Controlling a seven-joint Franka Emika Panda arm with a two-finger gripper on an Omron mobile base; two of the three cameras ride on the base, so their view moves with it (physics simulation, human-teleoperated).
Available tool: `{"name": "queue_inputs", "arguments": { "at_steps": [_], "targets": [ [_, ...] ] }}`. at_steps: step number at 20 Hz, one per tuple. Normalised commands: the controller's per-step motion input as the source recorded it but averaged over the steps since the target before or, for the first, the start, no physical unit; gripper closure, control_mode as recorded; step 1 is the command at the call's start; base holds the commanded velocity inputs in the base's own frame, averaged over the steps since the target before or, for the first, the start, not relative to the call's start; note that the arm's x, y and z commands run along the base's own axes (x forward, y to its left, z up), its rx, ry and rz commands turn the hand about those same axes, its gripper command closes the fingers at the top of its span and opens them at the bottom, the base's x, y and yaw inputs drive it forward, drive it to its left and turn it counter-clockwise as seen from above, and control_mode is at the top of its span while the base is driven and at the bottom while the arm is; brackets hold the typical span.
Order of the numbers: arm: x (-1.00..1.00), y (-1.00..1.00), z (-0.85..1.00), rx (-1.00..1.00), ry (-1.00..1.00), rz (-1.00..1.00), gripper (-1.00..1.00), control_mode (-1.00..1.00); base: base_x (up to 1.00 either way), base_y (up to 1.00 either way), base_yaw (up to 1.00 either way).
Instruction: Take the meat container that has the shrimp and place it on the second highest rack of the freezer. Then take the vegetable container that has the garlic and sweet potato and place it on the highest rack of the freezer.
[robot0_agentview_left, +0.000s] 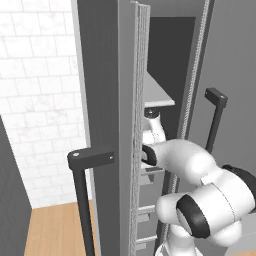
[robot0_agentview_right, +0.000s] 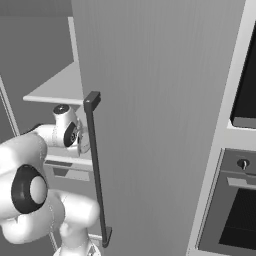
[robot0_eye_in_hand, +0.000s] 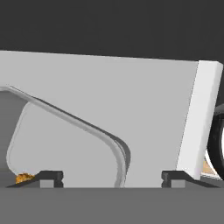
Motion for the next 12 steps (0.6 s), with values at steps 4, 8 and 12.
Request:
{"name": "queue_inputs", "arguments": {
  "at_steps": [4,8,12],
  "targets": [
    [-0.91,-0.09,1.00,0.12,-0.11,0.01,-1.00,-1.00,0.00,0.00,0.00],
    [-1.00,0.00,1.00,0.05,0.01,0.11,-1.00,-1.00,0.00,0.00,0.00],
    [-0.81,0.00,0.99,0.00,0.14,0.22,-1.00,-1.00,0.00,0.00,0.00]
  ]
}}
